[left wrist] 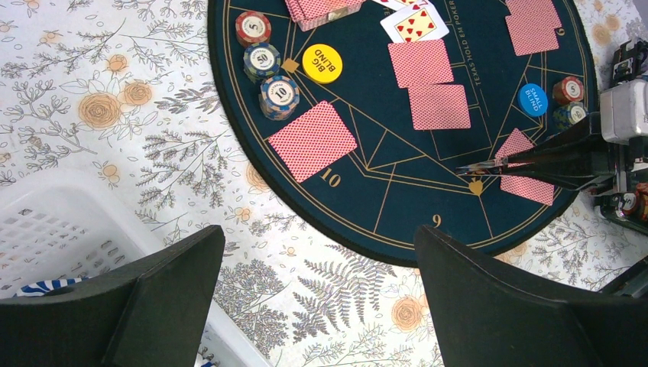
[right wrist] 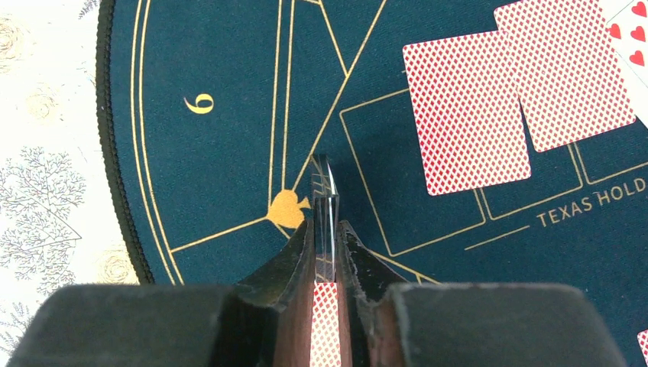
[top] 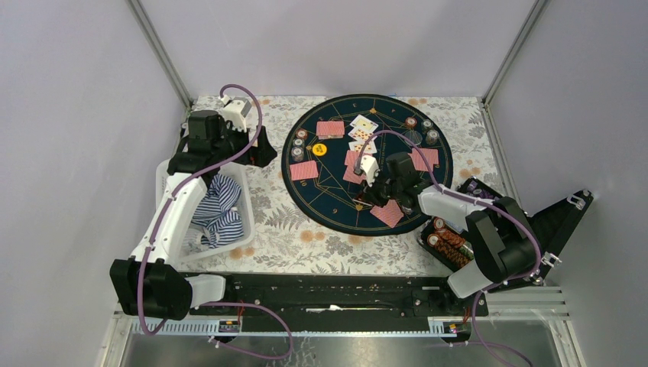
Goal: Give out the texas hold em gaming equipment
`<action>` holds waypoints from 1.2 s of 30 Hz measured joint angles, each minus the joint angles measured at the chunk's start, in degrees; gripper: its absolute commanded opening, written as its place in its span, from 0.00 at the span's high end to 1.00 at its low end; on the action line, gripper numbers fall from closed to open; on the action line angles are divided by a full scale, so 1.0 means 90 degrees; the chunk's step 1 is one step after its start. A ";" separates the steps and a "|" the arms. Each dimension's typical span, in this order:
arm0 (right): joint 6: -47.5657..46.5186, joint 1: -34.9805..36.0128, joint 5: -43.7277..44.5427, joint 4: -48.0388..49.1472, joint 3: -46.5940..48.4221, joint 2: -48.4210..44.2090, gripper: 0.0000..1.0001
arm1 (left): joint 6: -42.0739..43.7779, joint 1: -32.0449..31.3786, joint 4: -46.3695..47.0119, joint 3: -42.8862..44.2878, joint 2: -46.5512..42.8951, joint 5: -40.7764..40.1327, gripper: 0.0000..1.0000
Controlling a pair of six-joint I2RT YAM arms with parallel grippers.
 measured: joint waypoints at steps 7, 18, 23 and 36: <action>-0.0095 0.0000 0.0097 -0.0175 0.0058 0.0046 0.75 | -0.0027 0.0005 0.0000 0.0000 0.0000 0.0007 0.01; -0.0216 0.0000 0.0112 -0.0481 0.0083 0.0143 0.54 | -0.0049 0.0029 0.0000 0.0000 0.0000 0.0024 0.01; -0.0211 0.0000 0.0107 -0.0488 0.0104 0.0146 0.27 | -0.0049 0.0029 0.0000 0.0000 0.0000 0.0024 0.01; 0.0204 0.0000 0.0114 -0.1095 0.0903 -0.0141 0.00 | -0.0024 0.0034 -0.0061 0.0032 0.0097 0.0087 0.01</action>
